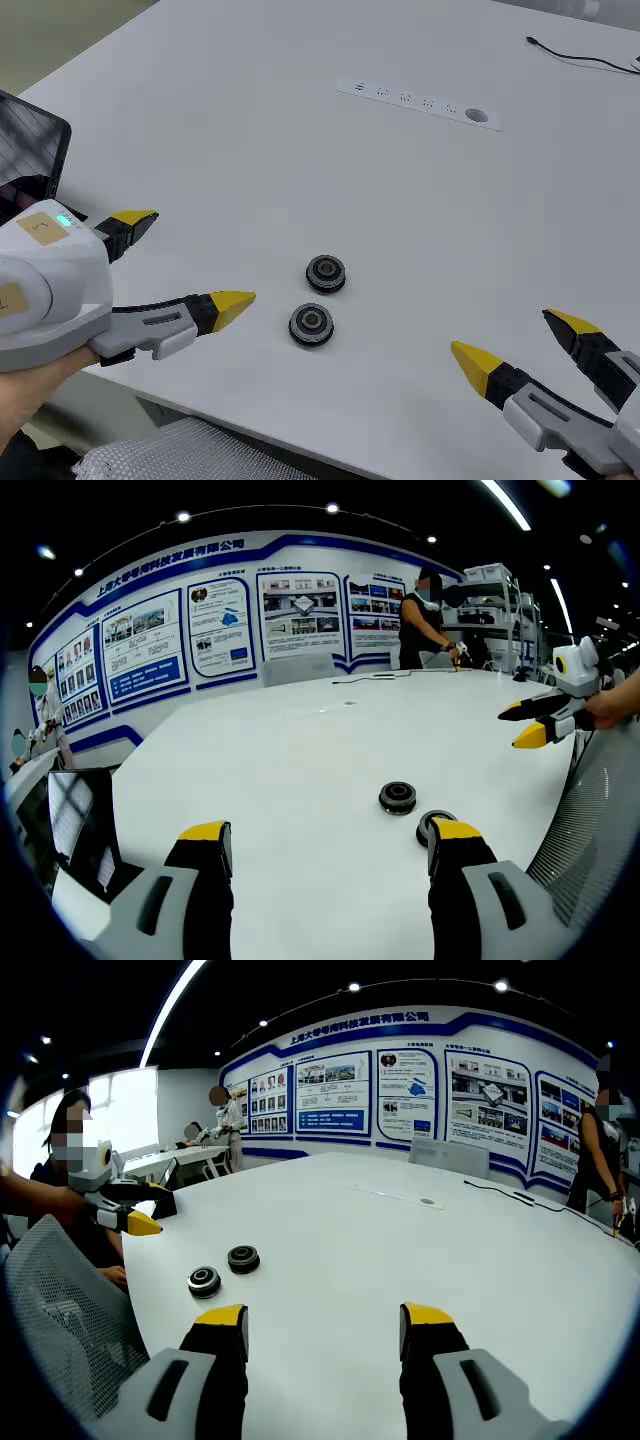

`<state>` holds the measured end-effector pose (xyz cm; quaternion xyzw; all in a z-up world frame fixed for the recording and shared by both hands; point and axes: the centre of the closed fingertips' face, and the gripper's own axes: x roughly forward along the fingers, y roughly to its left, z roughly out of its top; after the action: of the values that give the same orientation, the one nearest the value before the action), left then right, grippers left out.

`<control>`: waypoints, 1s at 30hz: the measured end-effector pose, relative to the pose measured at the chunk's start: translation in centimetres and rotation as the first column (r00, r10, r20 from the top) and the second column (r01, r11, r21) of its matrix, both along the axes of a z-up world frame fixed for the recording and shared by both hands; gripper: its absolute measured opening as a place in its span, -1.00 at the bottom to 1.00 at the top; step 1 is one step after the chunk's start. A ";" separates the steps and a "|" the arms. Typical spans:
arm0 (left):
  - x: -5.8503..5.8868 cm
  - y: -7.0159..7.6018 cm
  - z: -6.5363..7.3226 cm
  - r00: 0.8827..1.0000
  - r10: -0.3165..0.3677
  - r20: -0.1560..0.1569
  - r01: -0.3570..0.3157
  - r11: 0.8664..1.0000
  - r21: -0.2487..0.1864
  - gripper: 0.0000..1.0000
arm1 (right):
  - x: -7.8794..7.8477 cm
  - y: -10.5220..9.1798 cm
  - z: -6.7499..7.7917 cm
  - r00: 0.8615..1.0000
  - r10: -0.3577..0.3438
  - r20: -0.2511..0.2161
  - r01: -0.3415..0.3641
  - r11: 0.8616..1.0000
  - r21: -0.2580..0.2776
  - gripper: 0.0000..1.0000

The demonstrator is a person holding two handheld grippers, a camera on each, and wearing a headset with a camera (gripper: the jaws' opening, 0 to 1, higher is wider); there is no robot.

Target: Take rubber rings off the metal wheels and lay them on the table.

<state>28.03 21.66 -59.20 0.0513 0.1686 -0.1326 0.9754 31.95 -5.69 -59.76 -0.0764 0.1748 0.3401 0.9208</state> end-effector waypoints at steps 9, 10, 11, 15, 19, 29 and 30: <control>0.0 -0.3 0.0 1.000 -0.019 -0.007 0.019 1.000 0.005 0.63 | 0.1 -0.6 0.0 1.000 -0.029 -0.001 0.029 0.999 0.021 0.22; 0.0 -0.3 0.0 1.000 -0.019 -0.007 0.019 1.000 0.005 0.63 | 0.1 -0.7 0.0 0.999 -0.033 -0.001 0.033 0.999 0.023 0.22; 0.0 -0.4 0.0 1.000 -0.020 -0.008 0.020 1.000 0.005 0.63 | 0.1 -0.8 0.0 0.999 -0.036 -0.003 0.036 0.999 0.026 0.22; -0.2 -0.6 0.0 0.999 -0.030 -0.013 0.030 1.000 0.004 0.62 | 0.1 -0.8 -0.1 0.999 -0.044 -0.011 0.045 0.998 0.037 0.22; -0.3 -1.0 0.0 0.999 -0.051 -0.019 0.051 0.999 0.013 0.61 | 0.1 -0.7 0.1 0.999 -0.044 -0.013 0.045 0.998 0.048 0.22; -0.2 -2.6 0.2 0.990 -0.136 -0.030 0.136 0.990 0.029 0.60 | 0.1 -1.0 0.1 0.998 -0.054 -0.021 0.055 0.996 0.063 0.22; -0.1 -2.9 0.3 0.988 -0.149 -0.031 0.150 0.988 0.030 0.60 | 0.1 -1.0 0.1 0.998 -0.056 -0.022 0.057 0.996 0.065 0.22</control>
<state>27.92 18.71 -58.95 0.0777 0.1805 -0.2034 0.9592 32.02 -6.71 -59.68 -0.0376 0.1749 0.3202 0.9303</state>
